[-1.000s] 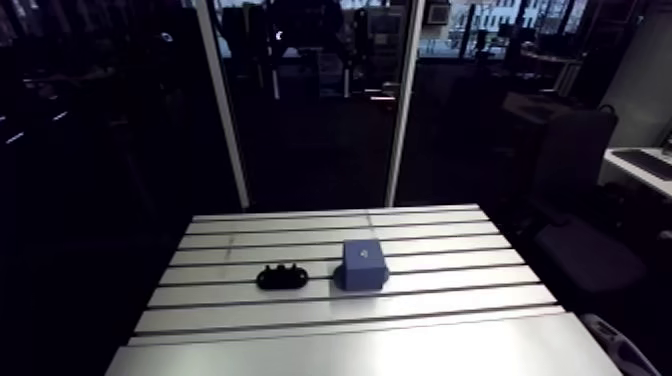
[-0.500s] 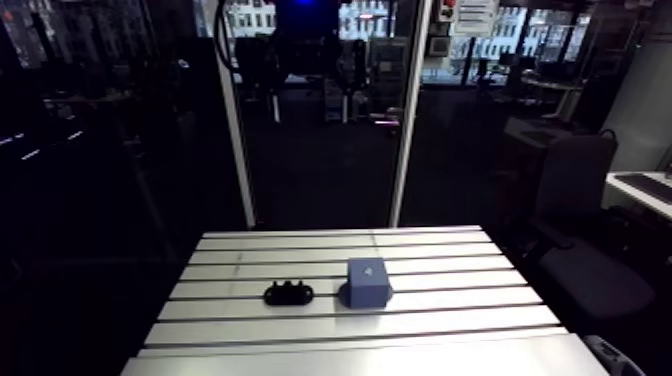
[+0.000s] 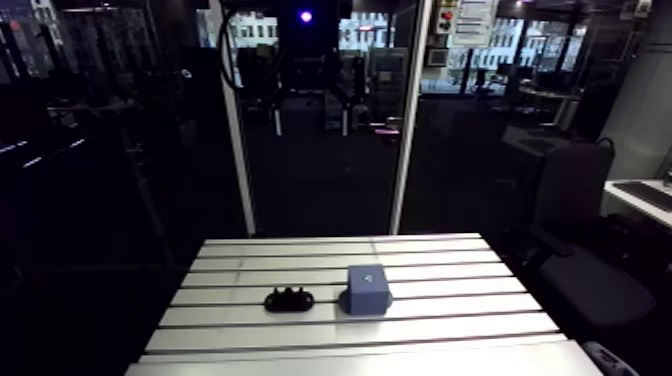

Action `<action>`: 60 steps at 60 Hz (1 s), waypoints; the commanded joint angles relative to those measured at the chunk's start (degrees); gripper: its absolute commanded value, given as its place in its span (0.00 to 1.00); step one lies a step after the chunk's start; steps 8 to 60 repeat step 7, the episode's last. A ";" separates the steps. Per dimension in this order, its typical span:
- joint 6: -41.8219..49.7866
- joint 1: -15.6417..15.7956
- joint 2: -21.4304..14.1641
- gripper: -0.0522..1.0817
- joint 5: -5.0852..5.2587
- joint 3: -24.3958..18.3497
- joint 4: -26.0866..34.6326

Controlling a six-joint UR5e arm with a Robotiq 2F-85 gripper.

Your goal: Pick up the M10 bolt and insert it into the hex recess until seated.

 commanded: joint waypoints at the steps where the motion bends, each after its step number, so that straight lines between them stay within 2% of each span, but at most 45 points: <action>1: -0.08 0.00 0.03 0.06 0.00 -0.17 -0.04; 60: -0.09 0.00 0.19 0.06 0.00 -0.10 0.05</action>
